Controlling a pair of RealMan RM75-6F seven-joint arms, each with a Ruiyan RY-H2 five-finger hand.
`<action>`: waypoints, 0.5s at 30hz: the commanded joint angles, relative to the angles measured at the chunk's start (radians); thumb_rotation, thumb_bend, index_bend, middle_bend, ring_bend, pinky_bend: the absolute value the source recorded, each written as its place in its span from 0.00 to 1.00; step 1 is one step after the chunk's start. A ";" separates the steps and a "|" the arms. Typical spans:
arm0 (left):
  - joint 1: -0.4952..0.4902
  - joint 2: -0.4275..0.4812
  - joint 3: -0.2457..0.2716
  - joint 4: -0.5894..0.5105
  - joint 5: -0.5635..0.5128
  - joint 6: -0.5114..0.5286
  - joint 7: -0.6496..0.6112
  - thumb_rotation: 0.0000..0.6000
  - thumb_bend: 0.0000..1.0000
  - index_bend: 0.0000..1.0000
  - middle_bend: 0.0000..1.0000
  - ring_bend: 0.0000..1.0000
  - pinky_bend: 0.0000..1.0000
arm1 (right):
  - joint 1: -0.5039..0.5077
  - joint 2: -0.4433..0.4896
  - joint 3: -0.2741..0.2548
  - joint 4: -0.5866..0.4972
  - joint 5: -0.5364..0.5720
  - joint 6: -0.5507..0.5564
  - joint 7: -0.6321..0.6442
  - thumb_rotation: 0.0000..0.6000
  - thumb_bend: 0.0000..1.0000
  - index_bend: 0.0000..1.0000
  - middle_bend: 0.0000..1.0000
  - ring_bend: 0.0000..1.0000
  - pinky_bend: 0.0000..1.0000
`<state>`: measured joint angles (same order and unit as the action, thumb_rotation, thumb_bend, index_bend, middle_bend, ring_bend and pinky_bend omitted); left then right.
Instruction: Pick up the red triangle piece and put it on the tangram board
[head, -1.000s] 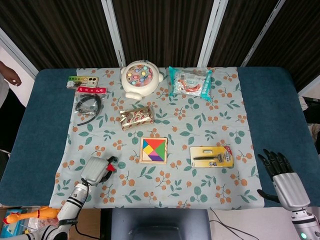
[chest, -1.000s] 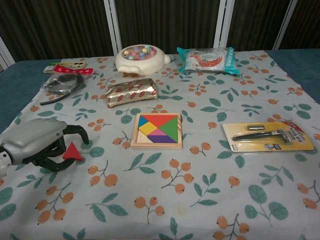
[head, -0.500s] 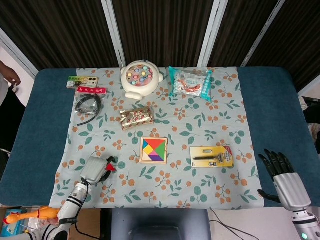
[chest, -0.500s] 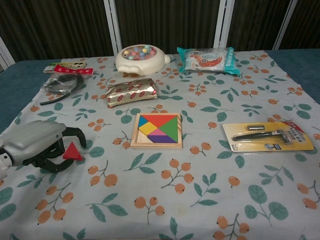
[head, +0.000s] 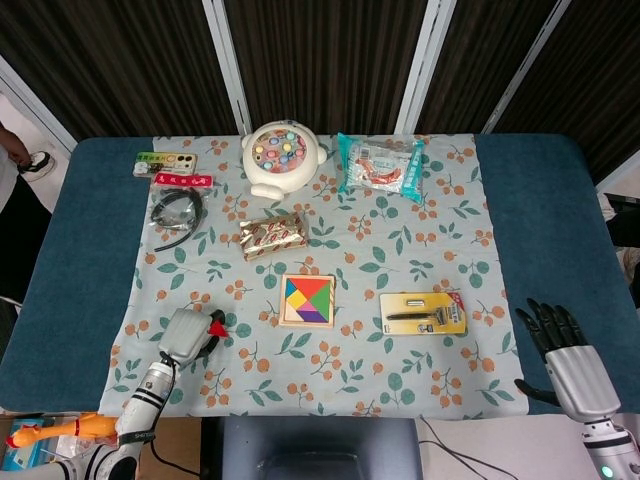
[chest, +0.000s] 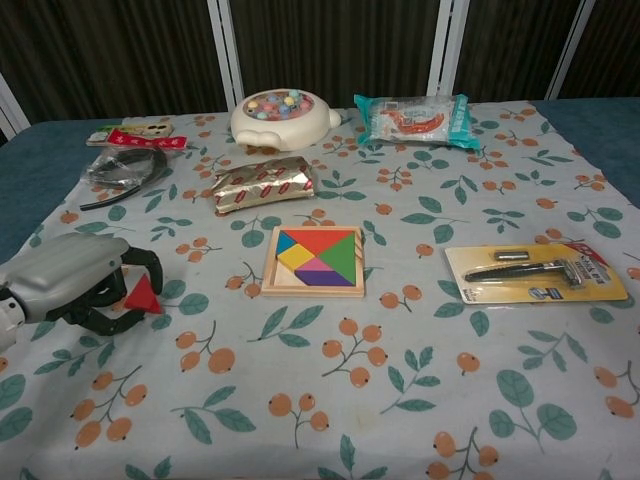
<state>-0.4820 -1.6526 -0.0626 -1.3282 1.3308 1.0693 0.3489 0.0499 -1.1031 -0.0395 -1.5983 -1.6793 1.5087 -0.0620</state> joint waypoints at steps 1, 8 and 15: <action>-0.001 0.000 0.000 0.004 0.004 0.004 -0.005 1.00 0.39 0.58 1.00 1.00 1.00 | 0.000 0.000 0.000 0.000 -0.001 0.000 0.000 1.00 0.15 0.00 0.00 0.00 0.00; -0.008 -0.002 -0.008 -0.017 0.037 0.036 -0.033 1.00 0.39 0.63 1.00 1.00 1.00 | 0.001 0.000 -0.002 -0.001 -0.003 -0.003 -0.003 1.00 0.15 0.00 0.00 0.00 0.00; -0.033 -0.028 -0.058 -0.141 -0.029 0.034 0.069 1.00 0.39 0.61 1.00 1.00 1.00 | 0.006 0.003 -0.008 -0.002 -0.014 -0.008 0.000 1.00 0.15 0.00 0.00 0.00 0.00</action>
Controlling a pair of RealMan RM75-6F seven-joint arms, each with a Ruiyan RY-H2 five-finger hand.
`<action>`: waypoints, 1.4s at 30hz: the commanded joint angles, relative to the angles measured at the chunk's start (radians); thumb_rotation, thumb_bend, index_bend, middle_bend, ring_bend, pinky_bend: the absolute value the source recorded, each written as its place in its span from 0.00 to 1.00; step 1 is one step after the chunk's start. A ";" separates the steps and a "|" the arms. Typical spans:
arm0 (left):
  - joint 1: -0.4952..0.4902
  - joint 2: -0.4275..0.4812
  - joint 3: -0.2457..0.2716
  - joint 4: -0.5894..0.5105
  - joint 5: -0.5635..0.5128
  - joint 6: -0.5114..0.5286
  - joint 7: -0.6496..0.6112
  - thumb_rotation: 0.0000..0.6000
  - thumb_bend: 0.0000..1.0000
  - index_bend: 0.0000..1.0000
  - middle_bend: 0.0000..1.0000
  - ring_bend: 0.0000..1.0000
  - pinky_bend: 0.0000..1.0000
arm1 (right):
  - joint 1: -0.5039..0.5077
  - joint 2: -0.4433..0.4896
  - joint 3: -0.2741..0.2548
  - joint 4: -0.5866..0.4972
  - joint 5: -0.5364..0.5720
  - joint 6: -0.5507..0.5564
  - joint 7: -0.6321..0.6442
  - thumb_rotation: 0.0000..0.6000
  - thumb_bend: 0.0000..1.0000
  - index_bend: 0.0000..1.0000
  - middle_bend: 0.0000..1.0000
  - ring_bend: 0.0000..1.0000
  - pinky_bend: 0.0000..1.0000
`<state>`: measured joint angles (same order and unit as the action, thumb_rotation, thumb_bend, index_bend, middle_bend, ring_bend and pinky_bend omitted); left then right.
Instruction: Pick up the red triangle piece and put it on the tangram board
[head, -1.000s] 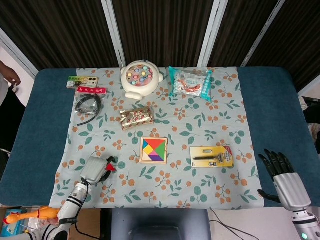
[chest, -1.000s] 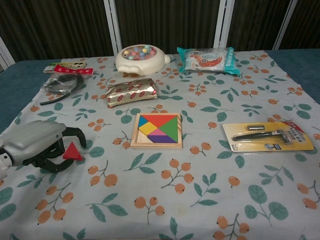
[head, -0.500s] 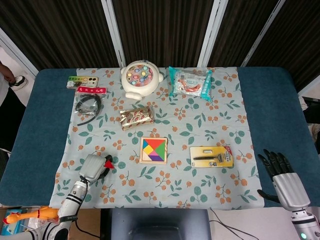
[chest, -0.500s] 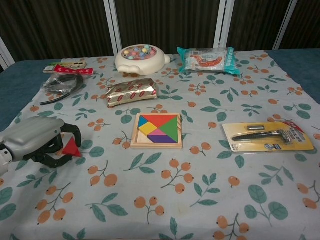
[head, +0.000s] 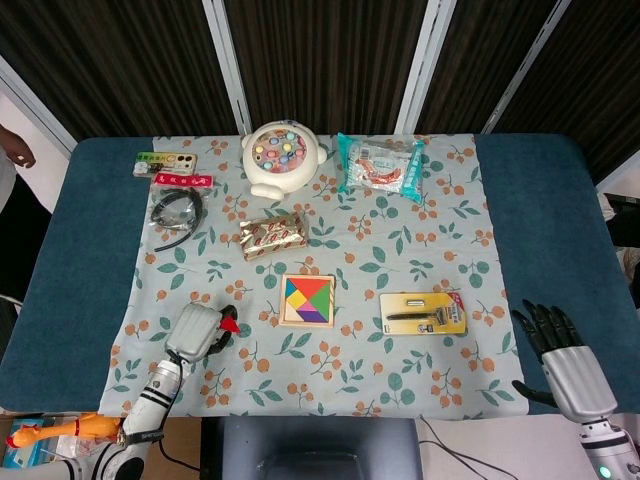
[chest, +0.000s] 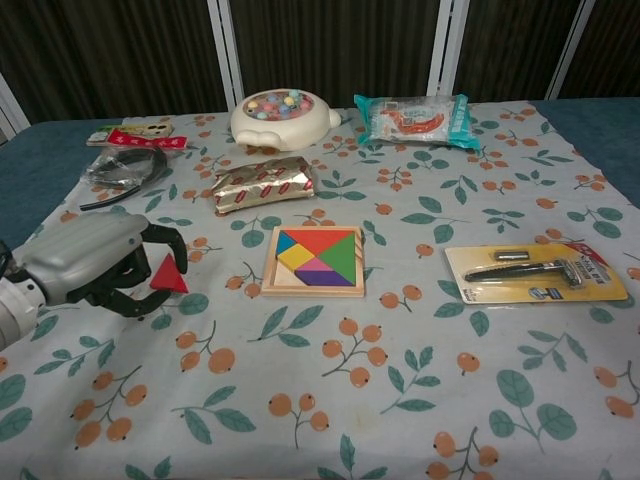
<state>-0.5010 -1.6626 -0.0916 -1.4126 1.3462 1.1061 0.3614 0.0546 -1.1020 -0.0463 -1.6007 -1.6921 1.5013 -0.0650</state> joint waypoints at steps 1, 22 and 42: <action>-0.018 -0.025 -0.039 -0.075 -0.062 -0.002 0.076 1.00 0.39 0.61 1.00 1.00 1.00 | 0.002 0.003 -0.002 0.001 -0.003 -0.001 0.006 1.00 0.15 0.00 0.00 0.00 0.00; -0.155 -0.263 -0.165 -0.134 -0.407 0.065 0.447 1.00 0.38 0.61 1.00 1.00 1.00 | -0.005 0.044 -0.021 0.029 -0.052 0.048 0.129 1.00 0.15 0.00 0.00 0.00 0.00; -0.248 -0.384 -0.194 0.040 -0.453 0.070 0.478 1.00 0.39 0.62 1.00 1.00 1.00 | -0.019 0.060 -0.026 0.055 -0.069 0.091 0.195 1.00 0.15 0.00 0.00 0.00 0.00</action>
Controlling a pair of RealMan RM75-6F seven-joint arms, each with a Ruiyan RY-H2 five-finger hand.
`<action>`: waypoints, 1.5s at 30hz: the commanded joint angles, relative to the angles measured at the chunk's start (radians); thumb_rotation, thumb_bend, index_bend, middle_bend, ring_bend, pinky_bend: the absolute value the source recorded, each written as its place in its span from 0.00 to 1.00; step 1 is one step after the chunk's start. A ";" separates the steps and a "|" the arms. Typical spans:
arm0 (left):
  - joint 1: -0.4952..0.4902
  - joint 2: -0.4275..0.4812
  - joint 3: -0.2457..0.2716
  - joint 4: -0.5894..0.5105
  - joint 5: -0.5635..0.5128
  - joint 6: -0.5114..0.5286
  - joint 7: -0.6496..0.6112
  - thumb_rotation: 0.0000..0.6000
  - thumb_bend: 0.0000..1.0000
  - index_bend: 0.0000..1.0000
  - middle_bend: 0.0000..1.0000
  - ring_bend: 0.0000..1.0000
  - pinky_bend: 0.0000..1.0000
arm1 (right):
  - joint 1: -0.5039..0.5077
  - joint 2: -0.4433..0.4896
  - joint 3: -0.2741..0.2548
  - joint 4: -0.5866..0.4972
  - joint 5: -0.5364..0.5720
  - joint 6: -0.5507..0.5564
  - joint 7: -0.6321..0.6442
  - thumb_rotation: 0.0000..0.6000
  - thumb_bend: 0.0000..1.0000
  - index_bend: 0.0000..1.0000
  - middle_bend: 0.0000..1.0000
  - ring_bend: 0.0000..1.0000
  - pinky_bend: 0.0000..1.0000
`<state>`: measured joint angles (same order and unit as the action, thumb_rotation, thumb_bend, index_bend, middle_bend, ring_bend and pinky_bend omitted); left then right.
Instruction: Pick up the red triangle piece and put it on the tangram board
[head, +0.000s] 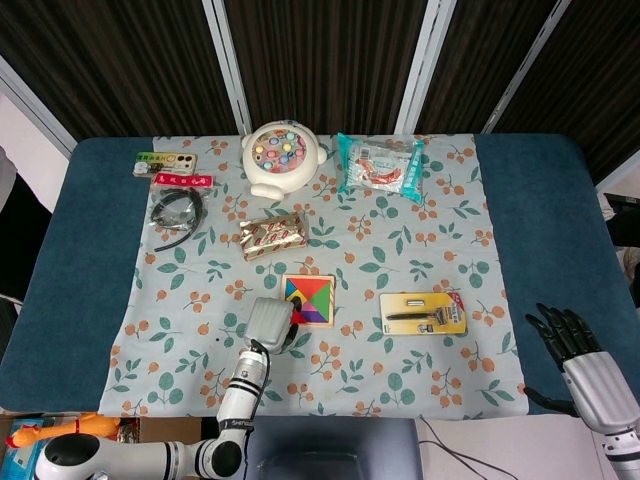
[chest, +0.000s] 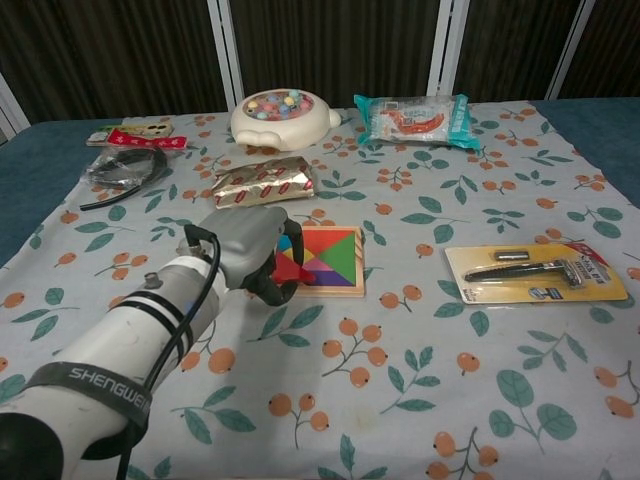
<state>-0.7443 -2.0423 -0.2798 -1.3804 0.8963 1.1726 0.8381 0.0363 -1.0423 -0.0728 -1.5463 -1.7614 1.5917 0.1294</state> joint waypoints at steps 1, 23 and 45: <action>-0.007 -0.006 -0.009 0.012 -0.006 0.004 0.000 1.00 0.39 0.62 1.00 1.00 1.00 | -0.001 0.000 0.000 0.001 0.000 0.002 0.002 1.00 0.15 0.00 0.00 0.00 0.00; -0.025 0.002 -0.006 0.012 -0.054 0.002 0.013 1.00 0.39 0.46 1.00 1.00 1.00 | -0.001 -0.002 0.001 -0.004 -0.002 -0.001 -0.010 1.00 0.15 0.00 0.00 0.00 0.00; -0.020 0.059 0.021 -0.077 -0.002 0.032 -0.014 1.00 0.39 0.32 1.00 1.00 1.00 | -0.006 -0.001 0.003 0.002 0.000 0.006 -0.008 1.00 0.15 0.00 0.00 0.00 0.00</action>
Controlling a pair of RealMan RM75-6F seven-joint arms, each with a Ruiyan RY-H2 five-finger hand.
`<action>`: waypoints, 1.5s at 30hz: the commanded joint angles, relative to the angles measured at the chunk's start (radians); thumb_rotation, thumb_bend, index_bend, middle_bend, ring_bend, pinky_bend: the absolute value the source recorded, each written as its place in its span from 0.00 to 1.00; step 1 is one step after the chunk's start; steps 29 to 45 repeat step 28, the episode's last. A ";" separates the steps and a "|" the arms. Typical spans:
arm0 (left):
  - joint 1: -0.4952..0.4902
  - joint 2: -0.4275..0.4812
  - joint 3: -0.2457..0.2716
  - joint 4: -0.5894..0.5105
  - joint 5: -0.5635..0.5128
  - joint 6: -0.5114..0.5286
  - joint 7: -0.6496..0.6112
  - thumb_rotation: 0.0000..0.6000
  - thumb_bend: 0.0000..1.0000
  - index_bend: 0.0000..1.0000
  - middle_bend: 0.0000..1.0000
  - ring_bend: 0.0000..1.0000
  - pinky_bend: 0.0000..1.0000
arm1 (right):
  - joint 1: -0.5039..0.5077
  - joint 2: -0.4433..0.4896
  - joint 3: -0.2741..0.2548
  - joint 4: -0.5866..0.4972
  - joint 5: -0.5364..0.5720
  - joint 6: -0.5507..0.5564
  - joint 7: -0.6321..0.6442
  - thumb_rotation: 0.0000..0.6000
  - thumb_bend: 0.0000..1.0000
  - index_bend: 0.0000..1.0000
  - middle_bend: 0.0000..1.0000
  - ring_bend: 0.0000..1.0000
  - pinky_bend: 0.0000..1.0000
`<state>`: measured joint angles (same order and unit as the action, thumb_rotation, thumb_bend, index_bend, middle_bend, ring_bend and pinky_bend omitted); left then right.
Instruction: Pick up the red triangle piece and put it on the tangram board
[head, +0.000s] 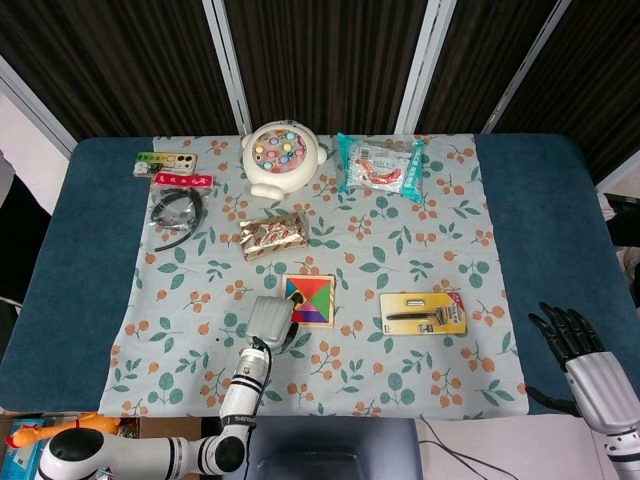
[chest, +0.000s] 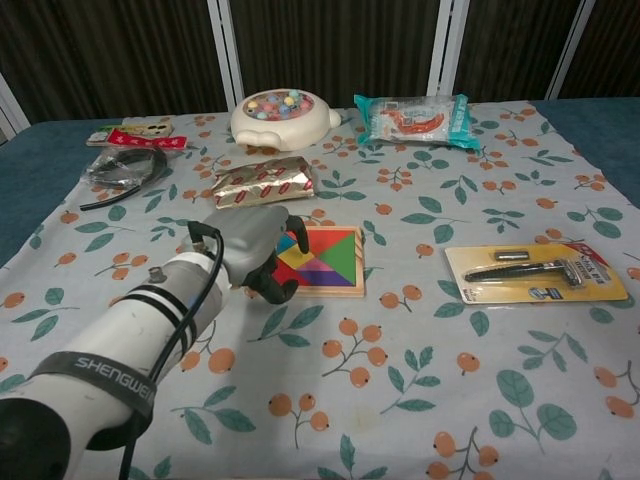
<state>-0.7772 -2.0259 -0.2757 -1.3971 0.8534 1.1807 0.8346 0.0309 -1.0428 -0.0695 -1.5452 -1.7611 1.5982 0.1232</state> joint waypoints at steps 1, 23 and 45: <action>0.022 0.066 0.027 -0.091 0.061 0.035 -0.015 1.00 0.39 0.32 1.00 1.00 1.00 | -0.001 0.000 0.000 0.001 0.000 0.001 -0.002 1.00 0.15 0.00 0.00 0.00 0.00; 0.520 0.682 0.518 0.054 0.774 0.492 -0.969 1.00 0.39 0.00 0.00 0.00 0.08 | -0.010 -0.051 0.014 -0.033 0.013 -0.015 -0.149 1.00 0.15 0.00 0.00 0.00 0.00; 0.537 0.673 0.479 0.076 0.805 0.524 -0.956 1.00 0.39 0.00 0.00 0.00 0.08 | -0.005 -0.058 0.010 -0.043 0.013 -0.037 -0.185 1.00 0.15 0.00 0.00 0.00 0.00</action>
